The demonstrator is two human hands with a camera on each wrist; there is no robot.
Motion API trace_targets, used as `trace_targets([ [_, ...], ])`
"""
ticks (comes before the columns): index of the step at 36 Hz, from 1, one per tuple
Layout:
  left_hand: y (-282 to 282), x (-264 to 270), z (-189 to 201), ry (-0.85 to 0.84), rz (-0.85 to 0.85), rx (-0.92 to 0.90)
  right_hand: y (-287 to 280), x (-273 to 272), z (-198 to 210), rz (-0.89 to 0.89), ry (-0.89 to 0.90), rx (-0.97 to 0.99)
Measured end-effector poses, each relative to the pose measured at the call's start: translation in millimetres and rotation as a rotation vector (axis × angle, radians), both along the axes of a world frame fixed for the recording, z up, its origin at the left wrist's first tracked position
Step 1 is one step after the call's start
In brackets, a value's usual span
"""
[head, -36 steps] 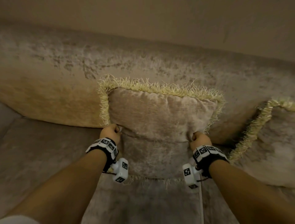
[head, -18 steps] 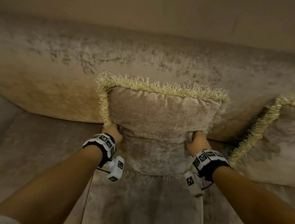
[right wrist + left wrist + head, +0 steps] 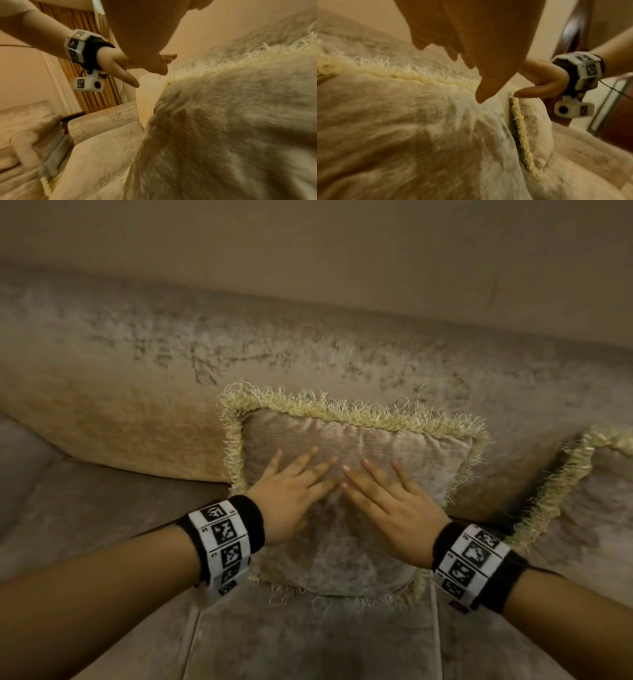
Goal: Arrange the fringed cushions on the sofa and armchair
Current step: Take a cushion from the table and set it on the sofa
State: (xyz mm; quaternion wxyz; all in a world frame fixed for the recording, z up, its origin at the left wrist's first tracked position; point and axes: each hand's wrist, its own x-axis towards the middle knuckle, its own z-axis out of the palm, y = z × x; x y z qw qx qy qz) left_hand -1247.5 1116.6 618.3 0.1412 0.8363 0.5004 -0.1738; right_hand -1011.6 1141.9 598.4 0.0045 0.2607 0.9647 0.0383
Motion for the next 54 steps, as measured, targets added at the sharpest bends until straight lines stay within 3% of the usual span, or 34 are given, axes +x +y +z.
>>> trace_targets([
  [2, 3.7, 0.5, -2.4, 0.052, -0.115, 0.083, 2.6, 3.4, -5.1, 0.013, -0.010, 0.064],
  [5, 12.2, -4.6, -22.8, 0.095, -0.155, 0.130, 11.1, 9.0, -23.1, -0.041, -0.133, 0.031],
  [11, 34.8, -15.5, -73.0, 0.271, -0.088, -0.071, 40.6, 11.7, -56.3, -0.237, -0.629, -0.317],
  [18, 43.6, -7.3, -80.7, 0.289, -0.020, -0.119, 46.0, 5.1, -69.7, -0.273, -0.608, -0.317],
  [24, 32.7, -7.8, -60.8, 0.267, -0.054, -0.120, 30.9, 5.4, -50.2, -0.273, -0.503, -0.309],
  [29, 5.8, -5.4, -46.0, 0.250, -0.214, -0.065, 6.2, 15.7, -50.2, -0.049, -0.291, -0.151],
  [33, -18.9, -5.0, -45.5, 0.228, -0.341, -0.093, -20.2, 21.7, -55.3, 0.124, -0.229, -0.107],
  [42, -33.2, -13.4, -94.0, 0.257, -0.313, -0.095, -33.3, 26.4, -86.9, 0.058, -0.350, -0.161],
  [44, -27.6, -20.6, -105.8, 0.298, -0.254, -0.103, -23.1, 28.2, -93.4, -0.048, -0.438, -0.230],
  [47, -17.0, -31.5, -118.1, 0.395, -0.150, -0.181, -9.6, 31.1, -95.7, -0.153, -0.749, -0.330],
  [54, -12.0, -12.8, -123.3, 0.416, 0.034, -0.310, -10.0, 3.3, -92.9, -0.273, -0.856, -0.441],
])
